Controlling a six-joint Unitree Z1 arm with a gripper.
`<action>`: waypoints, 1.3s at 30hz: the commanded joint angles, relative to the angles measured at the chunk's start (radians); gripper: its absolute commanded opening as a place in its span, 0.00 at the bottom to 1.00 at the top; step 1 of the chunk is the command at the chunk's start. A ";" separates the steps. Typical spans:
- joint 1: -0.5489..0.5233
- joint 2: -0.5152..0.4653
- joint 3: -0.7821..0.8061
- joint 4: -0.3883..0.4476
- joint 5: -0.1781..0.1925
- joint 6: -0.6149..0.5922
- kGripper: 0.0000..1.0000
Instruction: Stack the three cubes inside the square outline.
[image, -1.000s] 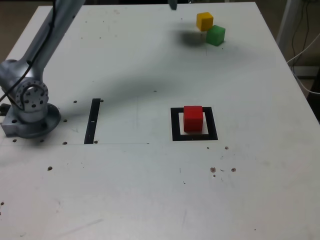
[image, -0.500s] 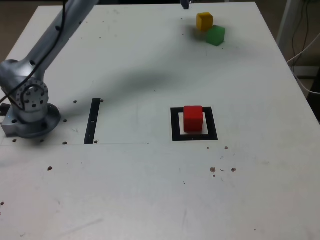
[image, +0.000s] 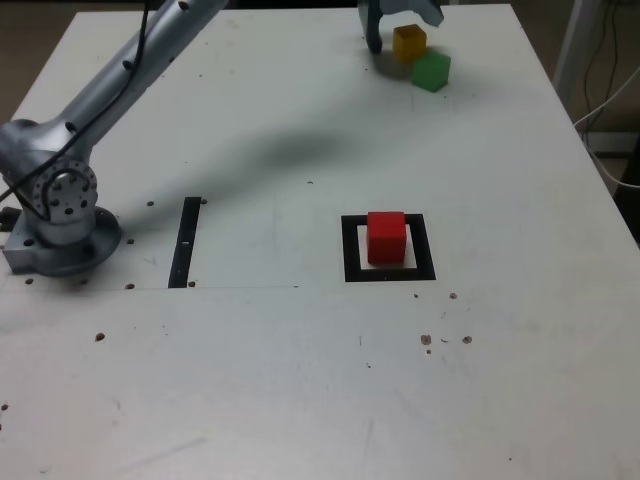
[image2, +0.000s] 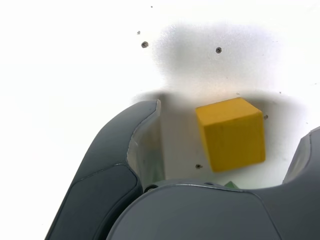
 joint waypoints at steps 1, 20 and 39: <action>-0.006 0.015 -0.024 -0.015 0.001 -0.010 0.94; -0.032 0.041 -0.022 -0.053 0.025 -0.051 0.80; -0.044 0.037 -0.024 -0.079 0.021 -0.081 0.31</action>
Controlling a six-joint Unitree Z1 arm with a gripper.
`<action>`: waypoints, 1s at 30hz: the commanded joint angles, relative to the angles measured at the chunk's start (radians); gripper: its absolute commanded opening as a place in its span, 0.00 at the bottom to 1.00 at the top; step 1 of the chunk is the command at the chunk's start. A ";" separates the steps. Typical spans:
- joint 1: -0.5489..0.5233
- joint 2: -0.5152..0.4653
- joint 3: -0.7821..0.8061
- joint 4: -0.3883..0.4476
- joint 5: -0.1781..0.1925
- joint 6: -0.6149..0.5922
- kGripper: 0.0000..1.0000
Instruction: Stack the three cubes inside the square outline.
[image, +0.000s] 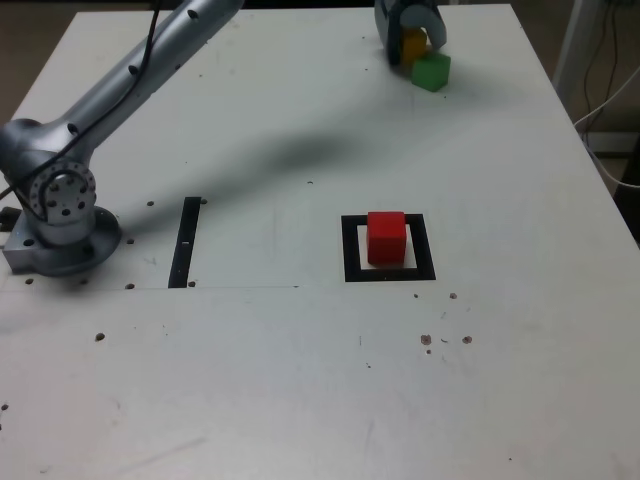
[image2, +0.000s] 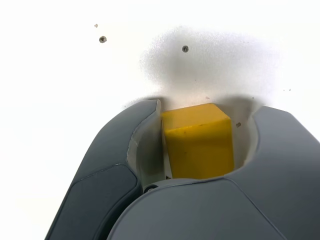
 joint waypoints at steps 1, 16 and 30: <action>-0.002 0.004 -0.024 -0.008 -0.008 -0.001 0.30; -0.011 -0.022 -0.030 0.001 -0.012 -0.001 0.29; -0.050 -0.184 -0.037 0.138 -0.002 0.051 0.29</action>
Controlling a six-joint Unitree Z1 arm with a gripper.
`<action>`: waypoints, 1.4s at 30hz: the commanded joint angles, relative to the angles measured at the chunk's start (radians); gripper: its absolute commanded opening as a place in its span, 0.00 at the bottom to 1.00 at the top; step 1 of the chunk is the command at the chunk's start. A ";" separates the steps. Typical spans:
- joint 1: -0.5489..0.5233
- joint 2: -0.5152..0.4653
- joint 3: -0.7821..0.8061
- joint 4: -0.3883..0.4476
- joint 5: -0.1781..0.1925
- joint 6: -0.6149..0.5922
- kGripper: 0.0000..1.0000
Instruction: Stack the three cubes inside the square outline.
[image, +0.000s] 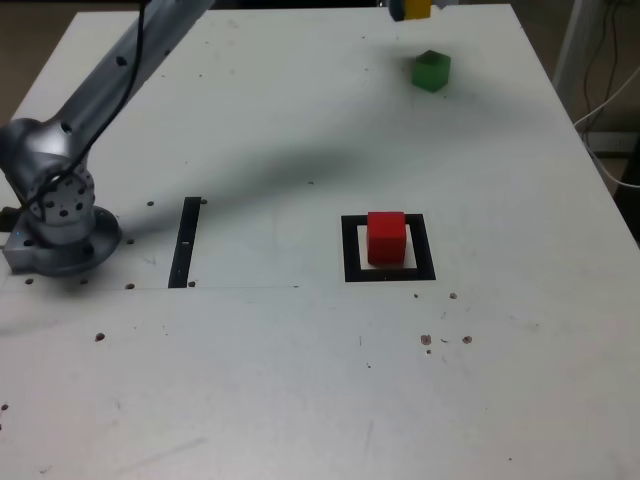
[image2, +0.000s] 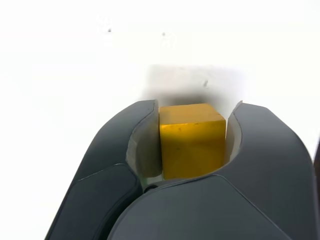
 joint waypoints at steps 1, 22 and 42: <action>-0.011 -0.039 -0.006 0.025 -0.006 0.006 0.29; -0.389 -0.599 0.945 -0.106 -0.058 -0.168 0.30; -0.654 -0.763 1.499 -0.443 -0.108 -0.500 0.30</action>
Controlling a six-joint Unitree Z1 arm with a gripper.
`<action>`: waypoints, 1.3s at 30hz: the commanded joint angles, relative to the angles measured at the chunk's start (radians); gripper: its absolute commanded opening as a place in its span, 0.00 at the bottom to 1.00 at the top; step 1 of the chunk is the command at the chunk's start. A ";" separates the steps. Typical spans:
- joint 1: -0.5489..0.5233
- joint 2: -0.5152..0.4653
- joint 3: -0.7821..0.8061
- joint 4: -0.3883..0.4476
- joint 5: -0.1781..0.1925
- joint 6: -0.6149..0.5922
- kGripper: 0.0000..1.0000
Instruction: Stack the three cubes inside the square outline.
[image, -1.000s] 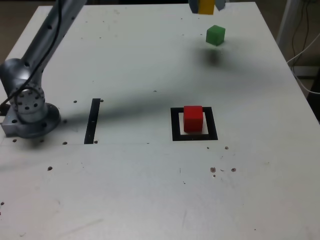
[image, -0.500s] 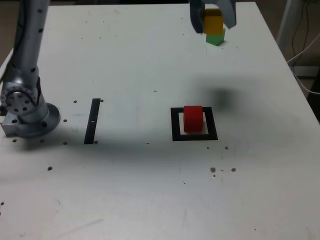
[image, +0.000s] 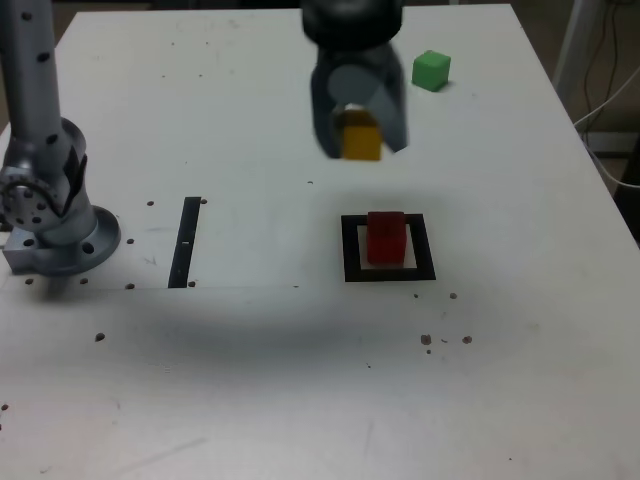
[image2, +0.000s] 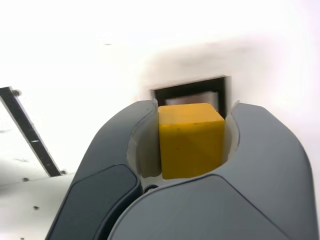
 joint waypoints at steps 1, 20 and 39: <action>-0.025 0.004 0.109 -0.030 0.000 -0.026 0.30; -0.202 0.072 -0.026 0.024 0.051 -0.161 0.30; -0.215 0.169 -0.081 -0.008 0.080 -0.175 0.30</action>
